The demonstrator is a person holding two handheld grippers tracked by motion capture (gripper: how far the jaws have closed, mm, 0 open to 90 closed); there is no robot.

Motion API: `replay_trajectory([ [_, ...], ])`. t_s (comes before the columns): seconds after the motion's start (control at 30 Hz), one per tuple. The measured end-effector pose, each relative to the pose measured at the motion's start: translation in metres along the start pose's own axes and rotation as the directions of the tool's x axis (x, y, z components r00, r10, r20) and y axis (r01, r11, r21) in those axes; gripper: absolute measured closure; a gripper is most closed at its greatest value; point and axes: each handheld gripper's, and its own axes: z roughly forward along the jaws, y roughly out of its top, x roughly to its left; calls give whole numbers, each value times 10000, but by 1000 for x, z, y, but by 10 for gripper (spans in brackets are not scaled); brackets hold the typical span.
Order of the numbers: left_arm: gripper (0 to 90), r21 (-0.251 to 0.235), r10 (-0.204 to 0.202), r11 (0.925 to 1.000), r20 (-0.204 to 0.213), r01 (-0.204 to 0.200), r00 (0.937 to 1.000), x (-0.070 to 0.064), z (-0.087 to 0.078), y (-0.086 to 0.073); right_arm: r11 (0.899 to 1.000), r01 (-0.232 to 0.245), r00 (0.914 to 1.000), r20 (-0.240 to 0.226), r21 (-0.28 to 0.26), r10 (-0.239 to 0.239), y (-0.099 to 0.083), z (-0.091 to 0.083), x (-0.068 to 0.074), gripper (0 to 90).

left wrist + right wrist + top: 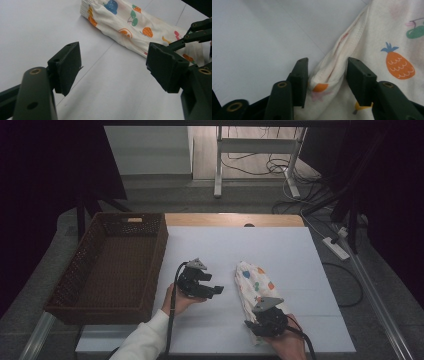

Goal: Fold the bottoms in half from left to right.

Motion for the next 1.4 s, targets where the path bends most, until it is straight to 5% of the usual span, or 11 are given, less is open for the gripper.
replay_trajectory([
  [0.53,268,-66,-25,10000,-58,25,10000,1,-2,0,9994,-153,9998,166,299,148,7,3,-1,796],
  [1.03,268,-192,-124,9997,-126,121,9998,4,-7,0,9983,-490,9980,-410,-316,477,22,10,1,820],
  [1.4,268,-320,-270,9991,-184,264,9995,8,-11,-1,9982,-112,9978,-657,-586,73,44,26,17,821],
])
